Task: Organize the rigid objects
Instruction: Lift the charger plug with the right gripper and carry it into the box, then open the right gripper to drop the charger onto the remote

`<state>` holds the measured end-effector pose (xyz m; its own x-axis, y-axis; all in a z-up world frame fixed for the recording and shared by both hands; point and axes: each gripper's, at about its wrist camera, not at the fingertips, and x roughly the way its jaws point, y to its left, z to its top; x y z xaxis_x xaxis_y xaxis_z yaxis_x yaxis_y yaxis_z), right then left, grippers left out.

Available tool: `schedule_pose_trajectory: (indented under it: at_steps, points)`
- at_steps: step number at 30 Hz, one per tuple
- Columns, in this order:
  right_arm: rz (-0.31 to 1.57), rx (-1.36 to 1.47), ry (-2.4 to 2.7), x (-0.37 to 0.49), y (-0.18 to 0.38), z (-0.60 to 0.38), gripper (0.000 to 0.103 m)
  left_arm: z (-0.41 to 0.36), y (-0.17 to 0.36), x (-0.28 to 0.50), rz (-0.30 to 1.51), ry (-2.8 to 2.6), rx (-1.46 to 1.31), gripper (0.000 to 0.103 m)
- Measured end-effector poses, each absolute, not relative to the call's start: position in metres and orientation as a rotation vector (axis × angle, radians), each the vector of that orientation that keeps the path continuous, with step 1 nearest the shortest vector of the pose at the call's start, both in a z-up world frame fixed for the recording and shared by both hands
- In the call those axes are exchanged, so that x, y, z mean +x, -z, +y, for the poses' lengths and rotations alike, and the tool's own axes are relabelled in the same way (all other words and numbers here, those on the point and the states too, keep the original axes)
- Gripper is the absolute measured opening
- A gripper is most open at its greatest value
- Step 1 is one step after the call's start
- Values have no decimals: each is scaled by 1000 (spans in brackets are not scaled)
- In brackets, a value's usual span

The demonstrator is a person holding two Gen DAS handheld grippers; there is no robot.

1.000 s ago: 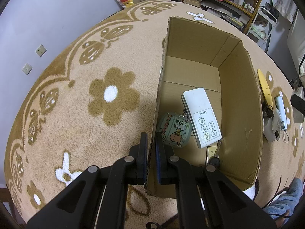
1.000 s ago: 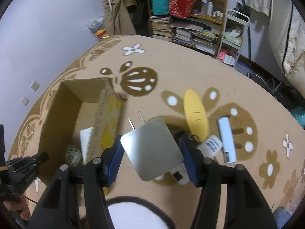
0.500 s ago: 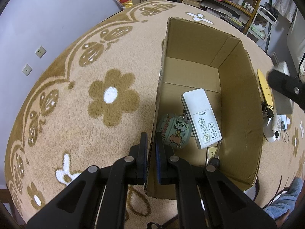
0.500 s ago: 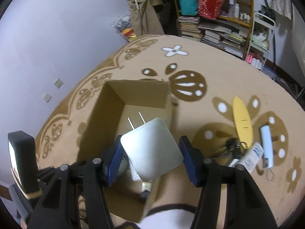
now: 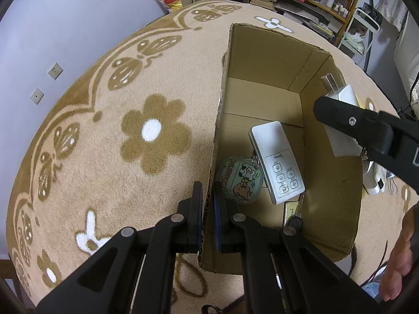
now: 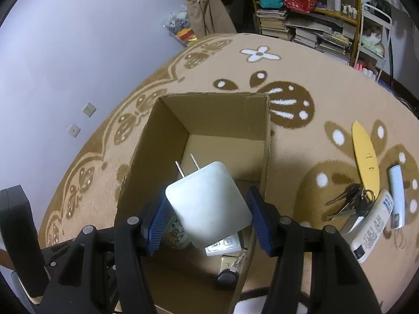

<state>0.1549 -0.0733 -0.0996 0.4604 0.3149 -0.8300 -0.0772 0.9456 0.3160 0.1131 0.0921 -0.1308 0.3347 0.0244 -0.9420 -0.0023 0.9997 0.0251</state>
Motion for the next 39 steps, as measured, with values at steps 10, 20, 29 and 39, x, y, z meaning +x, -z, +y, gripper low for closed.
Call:
schedule_pose_trajectory:
  at_steps: [10,20,29,39]
  points:
    - [1083,159,-210,157,108,-59,63,94,131,113,1229,-13,13,7]
    - [1094,174,-208,154,108,-60,63,95,131,112,1228,-11,7,7]
    - [1055,171,-220,146,92,-65,69,95,131,112,1231,-11,10,7]
    - [1002,35,-115,131,69,-89,95,96,131,113,1231,-10,4,7]
